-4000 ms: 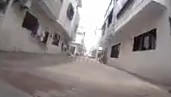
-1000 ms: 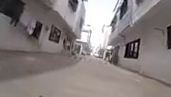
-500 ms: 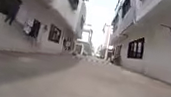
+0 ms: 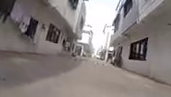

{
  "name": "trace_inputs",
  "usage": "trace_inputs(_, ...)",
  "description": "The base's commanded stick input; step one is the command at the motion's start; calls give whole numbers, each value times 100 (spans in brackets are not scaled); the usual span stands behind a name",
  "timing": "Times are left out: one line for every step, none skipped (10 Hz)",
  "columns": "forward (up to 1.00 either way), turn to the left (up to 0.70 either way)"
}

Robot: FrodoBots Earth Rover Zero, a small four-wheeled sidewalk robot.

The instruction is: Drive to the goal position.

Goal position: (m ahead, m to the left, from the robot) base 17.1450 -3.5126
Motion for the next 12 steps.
trace_inputs(85, 0)
trace_inputs(85, 0)
trace_inputs(85, 0)
trace_inputs(85, 0)
trace_inputs(85, 0)
trace_inputs(85, 0)
trace_inputs(85, 0)
trace_inputs(85, 0)
trace_inputs(85, 0)
trace_inputs(85, 0)
trace_inputs(85, 0)
trace_inputs(85, -4)
